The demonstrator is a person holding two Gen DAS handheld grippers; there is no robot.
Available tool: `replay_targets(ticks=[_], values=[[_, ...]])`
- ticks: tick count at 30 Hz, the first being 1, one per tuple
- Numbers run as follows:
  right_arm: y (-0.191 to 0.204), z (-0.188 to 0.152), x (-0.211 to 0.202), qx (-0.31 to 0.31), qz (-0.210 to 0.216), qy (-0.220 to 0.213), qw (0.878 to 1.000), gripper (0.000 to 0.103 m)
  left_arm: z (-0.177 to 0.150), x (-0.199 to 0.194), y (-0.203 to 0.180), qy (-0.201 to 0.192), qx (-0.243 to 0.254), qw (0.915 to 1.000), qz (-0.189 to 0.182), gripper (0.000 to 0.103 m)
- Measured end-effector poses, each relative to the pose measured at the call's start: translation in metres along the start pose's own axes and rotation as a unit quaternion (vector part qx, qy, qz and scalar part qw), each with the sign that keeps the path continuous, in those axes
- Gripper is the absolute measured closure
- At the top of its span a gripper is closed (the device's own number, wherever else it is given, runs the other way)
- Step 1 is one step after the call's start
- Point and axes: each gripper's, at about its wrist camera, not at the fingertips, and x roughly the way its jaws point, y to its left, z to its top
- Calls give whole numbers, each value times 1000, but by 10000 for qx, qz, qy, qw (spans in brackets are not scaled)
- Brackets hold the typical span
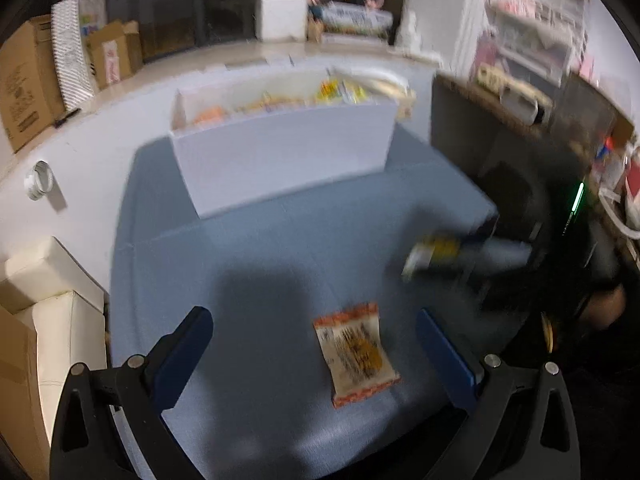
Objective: Organize snacks
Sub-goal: 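Grasp the green pea snack bag with the right tool and lift, then grasp the orange-checkered cake pack with the left tool while the right holds the green bag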
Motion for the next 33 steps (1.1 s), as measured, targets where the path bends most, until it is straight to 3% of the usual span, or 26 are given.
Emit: replay_targets(ticks=[3,7,15,21,22,23,25,27,30,32,33], values=[[-27,-4,-26,610,-72,-303,9977,57,-6,27,-10,429,-6,9989,-194,0],[-41,-13,-56,857,-149,-553,9947,57,-9,55,-27,796,40,9966,-221,0],[-47,-29,-74,1101,-177,-601,9919,57,-10,77,-33,1100,-110,9936,-208,0],[-46,-27,-68,1099,-111,-575,9922,68,-13,85,-24,1246,-279,9916,-203,2],[-45,-26,-68,1071,-107,-590,9924,79,-14,86,-25,1231,-268,9918,-204,13],[-43,-26,-66,1018,-93,-564,9932,85,-15,86,-27,1250,-244,9917,-143,37],[-41,-27,-61,971,-198,-471,9940,88,-18,83,-33,1180,-25,9930,89,51],[-44,-28,-59,1055,-214,-431,9933,88,-19,82,-33,1148,-22,9934,85,53],[-49,-31,-62,1115,-263,-460,9924,83,-20,80,-32,1114,-14,9938,75,56],[-52,-34,-64,1135,-387,-419,9919,67,-20,79,-30,1094,-20,9940,90,58],[-51,-35,-64,1119,-370,-385,9923,48,-20,77,-30,1075,-26,9942,95,58]])
